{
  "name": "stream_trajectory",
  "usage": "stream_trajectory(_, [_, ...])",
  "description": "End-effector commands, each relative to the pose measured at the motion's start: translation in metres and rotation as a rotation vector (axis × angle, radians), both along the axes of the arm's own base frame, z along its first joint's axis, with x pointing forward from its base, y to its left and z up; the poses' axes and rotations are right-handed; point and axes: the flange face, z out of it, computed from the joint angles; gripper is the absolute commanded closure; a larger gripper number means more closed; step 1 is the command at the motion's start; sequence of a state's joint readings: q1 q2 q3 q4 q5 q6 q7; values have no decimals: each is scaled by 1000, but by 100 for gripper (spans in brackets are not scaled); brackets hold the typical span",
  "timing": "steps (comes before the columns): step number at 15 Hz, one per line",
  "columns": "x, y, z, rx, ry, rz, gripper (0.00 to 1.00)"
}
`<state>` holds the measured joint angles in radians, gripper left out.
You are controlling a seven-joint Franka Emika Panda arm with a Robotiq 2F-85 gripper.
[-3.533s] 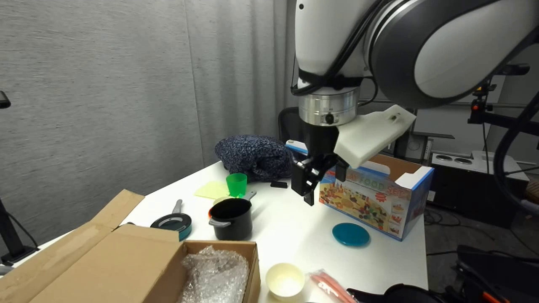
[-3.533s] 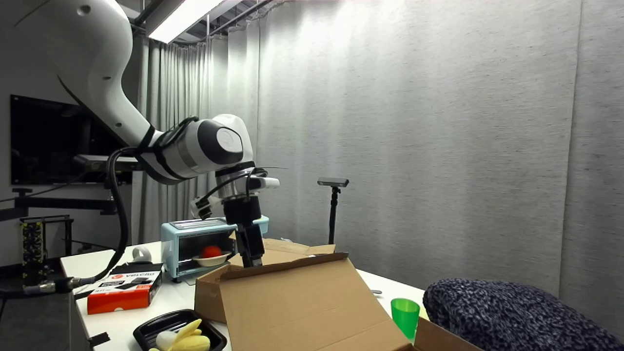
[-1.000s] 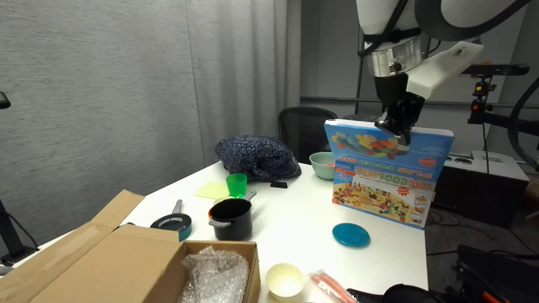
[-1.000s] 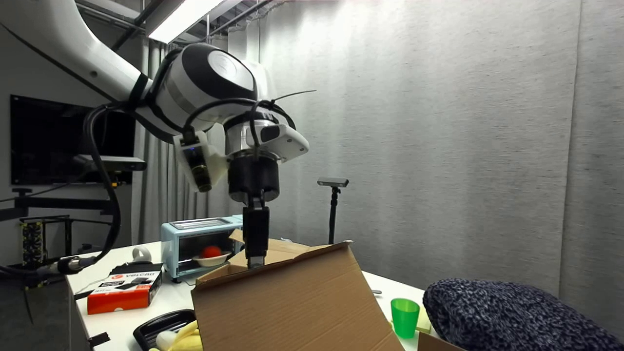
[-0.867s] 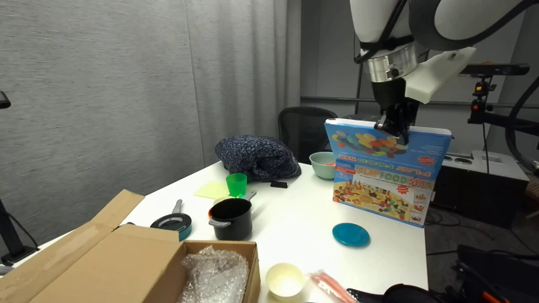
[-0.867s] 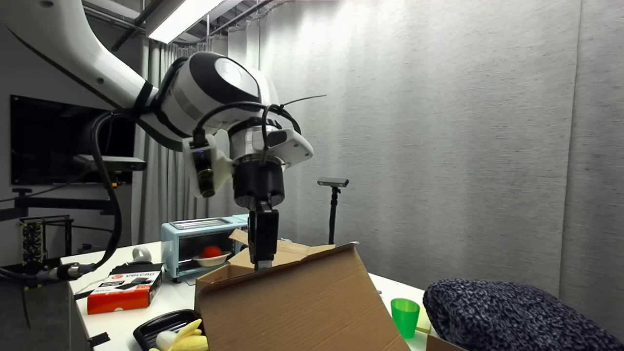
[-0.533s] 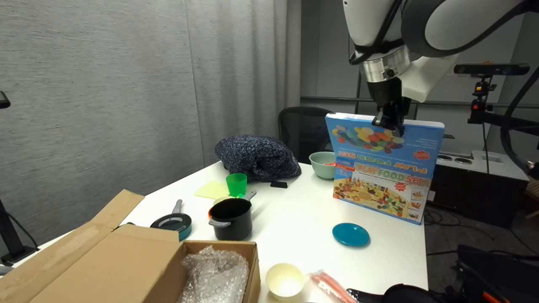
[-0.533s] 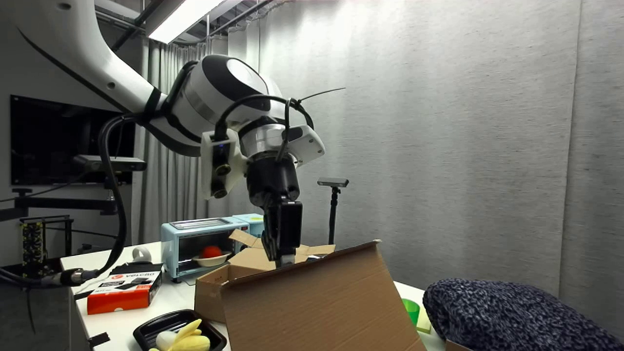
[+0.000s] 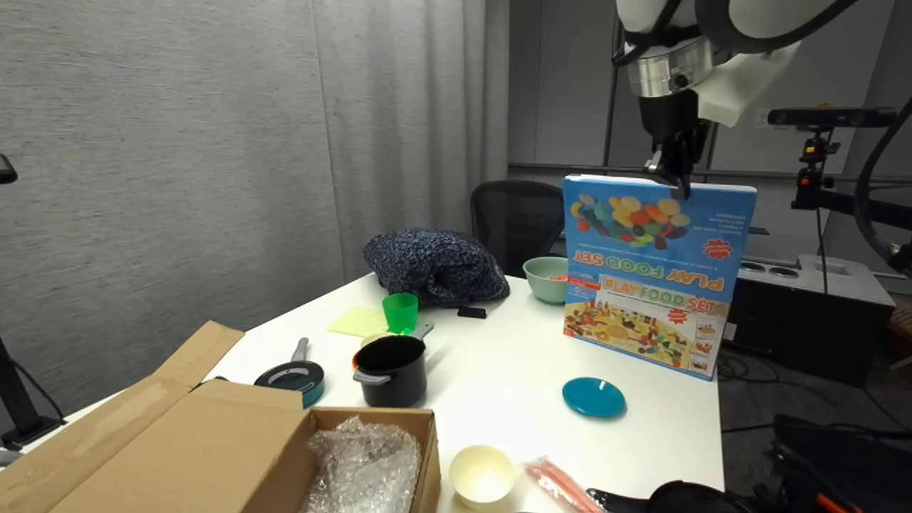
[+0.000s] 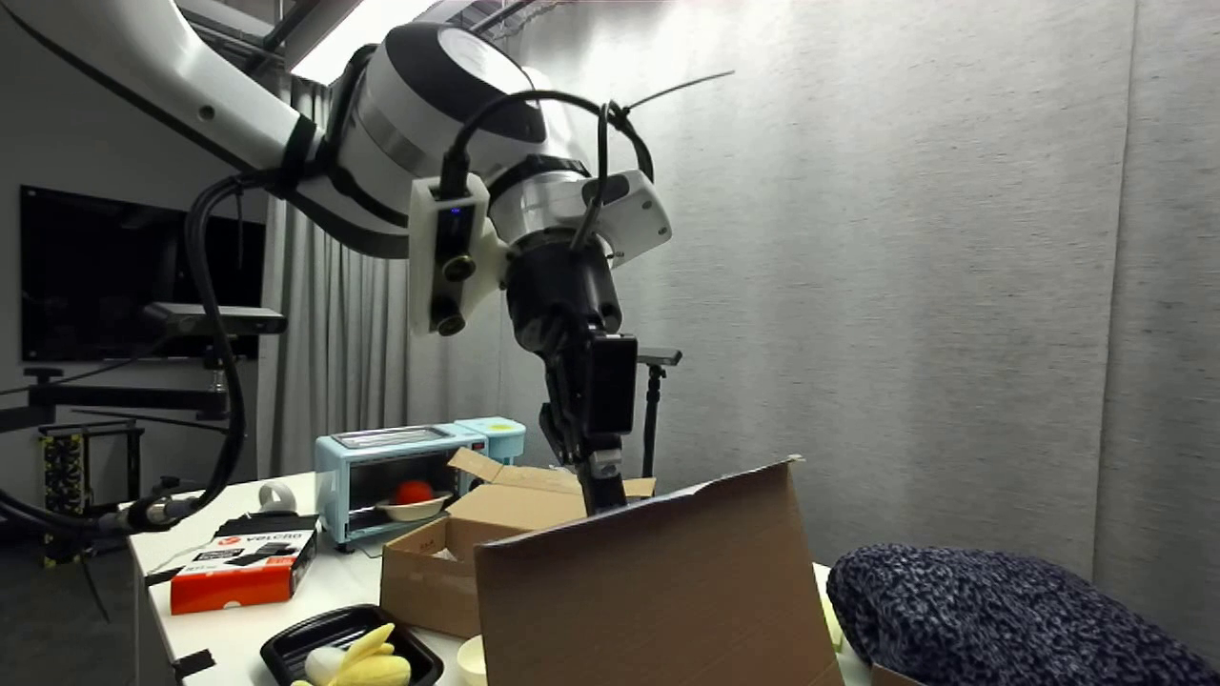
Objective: Close the box
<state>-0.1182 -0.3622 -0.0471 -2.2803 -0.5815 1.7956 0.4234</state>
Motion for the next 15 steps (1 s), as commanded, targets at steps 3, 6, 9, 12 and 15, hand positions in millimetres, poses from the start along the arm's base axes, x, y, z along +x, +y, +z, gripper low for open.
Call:
stream_trajectory(3, [-47, -46, -26, 54, 50, -119, 100])
stream_trajectory(6, [-73, -70, -41, 69, 65, -221, 100])
stream_trajectory(9, [-99, -95, -44, 81, 36, -352, 100])
stream_trajectory(12, [-115, -116, -40, 77, -21, -488, 100])
stream_trajectory(15, [-105, -111, -30, 121, -72, -447, 100])
